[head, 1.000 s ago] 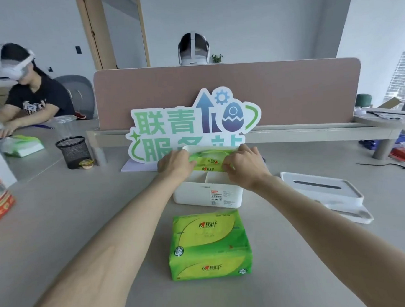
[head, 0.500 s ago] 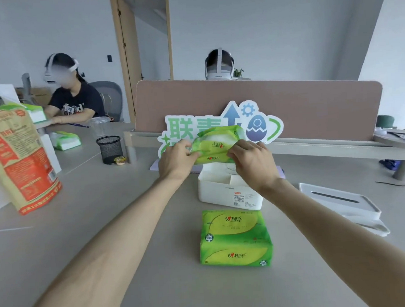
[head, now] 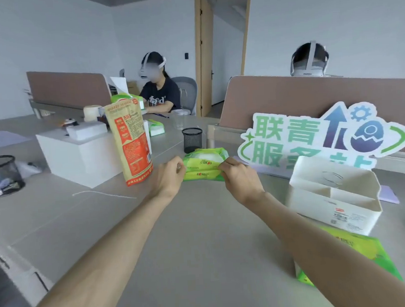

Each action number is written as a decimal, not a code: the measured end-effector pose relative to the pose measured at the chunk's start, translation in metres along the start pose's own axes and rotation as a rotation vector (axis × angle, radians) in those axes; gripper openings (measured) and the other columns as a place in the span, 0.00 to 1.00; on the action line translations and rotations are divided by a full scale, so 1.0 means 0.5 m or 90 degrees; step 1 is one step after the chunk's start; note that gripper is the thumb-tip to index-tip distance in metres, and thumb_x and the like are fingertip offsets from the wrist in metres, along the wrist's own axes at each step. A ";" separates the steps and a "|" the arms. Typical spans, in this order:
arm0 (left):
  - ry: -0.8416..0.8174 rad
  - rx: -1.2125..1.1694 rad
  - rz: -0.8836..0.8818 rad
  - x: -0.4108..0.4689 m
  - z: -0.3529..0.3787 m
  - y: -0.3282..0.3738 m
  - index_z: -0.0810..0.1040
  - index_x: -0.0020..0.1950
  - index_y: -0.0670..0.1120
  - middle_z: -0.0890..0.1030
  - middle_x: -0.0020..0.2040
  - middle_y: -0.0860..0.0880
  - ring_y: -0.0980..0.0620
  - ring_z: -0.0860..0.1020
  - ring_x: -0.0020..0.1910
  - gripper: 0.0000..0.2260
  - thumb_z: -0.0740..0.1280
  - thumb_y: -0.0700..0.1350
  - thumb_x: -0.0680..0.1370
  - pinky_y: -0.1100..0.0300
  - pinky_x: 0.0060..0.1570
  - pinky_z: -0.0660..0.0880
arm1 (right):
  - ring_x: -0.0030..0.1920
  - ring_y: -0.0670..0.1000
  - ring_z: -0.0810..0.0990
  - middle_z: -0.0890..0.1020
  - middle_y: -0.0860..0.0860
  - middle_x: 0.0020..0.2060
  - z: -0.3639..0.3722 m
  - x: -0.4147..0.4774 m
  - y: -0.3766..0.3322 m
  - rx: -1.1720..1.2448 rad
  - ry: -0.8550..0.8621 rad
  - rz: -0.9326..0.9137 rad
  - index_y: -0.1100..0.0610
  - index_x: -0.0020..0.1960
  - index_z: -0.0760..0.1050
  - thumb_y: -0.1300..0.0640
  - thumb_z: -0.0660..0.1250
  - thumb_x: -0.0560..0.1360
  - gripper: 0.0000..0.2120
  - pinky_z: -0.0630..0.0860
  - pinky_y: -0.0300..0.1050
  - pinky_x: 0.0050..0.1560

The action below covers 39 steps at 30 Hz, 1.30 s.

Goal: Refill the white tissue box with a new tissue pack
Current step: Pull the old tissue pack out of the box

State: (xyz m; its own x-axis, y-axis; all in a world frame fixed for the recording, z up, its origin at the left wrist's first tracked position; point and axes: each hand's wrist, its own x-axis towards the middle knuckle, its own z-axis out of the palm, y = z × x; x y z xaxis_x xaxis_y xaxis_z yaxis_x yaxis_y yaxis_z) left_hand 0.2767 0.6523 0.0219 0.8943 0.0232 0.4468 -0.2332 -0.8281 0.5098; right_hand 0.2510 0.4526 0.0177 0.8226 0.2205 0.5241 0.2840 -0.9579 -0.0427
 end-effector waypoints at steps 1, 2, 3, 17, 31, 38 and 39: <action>0.006 0.015 -0.004 0.002 0.000 -0.023 0.79 0.50 0.47 0.86 0.47 0.43 0.38 0.82 0.49 0.08 0.63 0.48 0.78 0.49 0.43 0.78 | 0.47 0.64 0.80 0.79 0.56 0.52 0.018 0.011 -0.014 0.006 -0.008 0.002 0.58 0.55 0.79 0.68 0.63 0.73 0.13 0.75 0.53 0.37; 0.010 0.030 -0.009 0.005 0.002 -0.044 0.79 0.50 0.47 0.85 0.46 0.42 0.37 0.82 0.48 0.08 0.62 0.49 0.78 0.48 0.42 0.78 | 0.48 0.64 0.80 0.79 0.55 0.54 0.035 0.020 -0.025 0.012 -0.018 0.006 0.58 0.56 0.78 0.67 0.62 0.74 0.14 0.74 0.52 0.39; 0.012 0.043 -0.016 0.006 0.004 -0.064 0.79 0.50 0.47 0.85 0.45 0.41 0.37 0.81 0.47 0.09 0.62 0.49 0.78 0.47 0.42 0.78 | 0.49 0.65 0.80 0.78 0.55 0.55 0.050 0.026 -0.036 0.017 -0.026 0.011 0.57 0.58 0.77 0.66 0.61 0.75 0.14 0.74 0.52 0.40; -0.031 0.227 -0.008 0.109 0.017 -0.160 0.76 0.56 0.43 0.79 0.56 0.38 0.33 0.78 0.54 0.12 0.57 0.47 0.79 0.48 0.48 0.75 | 0.60 0.63 0.77 0.69 0.53 0.70 0.134 0.113 -0.075 0.042 -0.116 0.063 0.54 0.70 0.69 0.63 0.62 0.74 0.24 0.76 0.55 0.54; -0.147 0.037 0.152 -0.041 0.084 0.220 0.79 0.53 0.49 0.81 0.60 0.47 0.41 0.77 0.57 0.11 0.59 0.45 0.77 0.54 0.49 0.73 | 0.59 0.62 0.77 0.73 0.55 0.67 -0.136 -0.109 0.135 0.008 -0.031 0.224 0.56 0.68 0.73 0.59 0.62 0.76 0.20 0.75 0.53 0.53; -0.232 -0.057 0.188 -0.155 0.099 0.370 0.79 0.54 0.47 0.80 0.59 0.47 0.42 0.77 0.58 0.11 0.59 0.45 0.77 0.51 0.54 0.76 | 0.63 0.60 0.77 0.74 0.54 0.68 -0.236 -0.291 0.200 0.022 -0.023 0.317 0.55 0.69 0.72 0.57 0.63 0.75 0.22 0.77 0.53 0.57; -0.243 -0.062 0.187 -0.170 0.101 0.382 0.79 0.54 0.48 0.80 0.59 0.47 0.43 0.77 0.58 0.11 0.58 0.45 0.77 0.52 0.54 0.76 | 0.63 0.60 0.77 0.74 0.55 0.68 -0.247 -0.312 0.204 0.025 -0.021 0.326 0.55 0.70 0.72 0.57 0.63 0.75 0.22 0.77 0.53 0.58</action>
State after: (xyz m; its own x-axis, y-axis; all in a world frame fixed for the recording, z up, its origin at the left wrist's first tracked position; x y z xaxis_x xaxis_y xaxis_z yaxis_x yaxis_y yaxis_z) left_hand 0.1755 0.4638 0.0440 0.8574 -0.4250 0.2904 -0.5147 -0.7120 0.4777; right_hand 0.0910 0.2977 0.0365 0.8760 -0.2688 0.4004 -0.1413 -0.9369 -0.3198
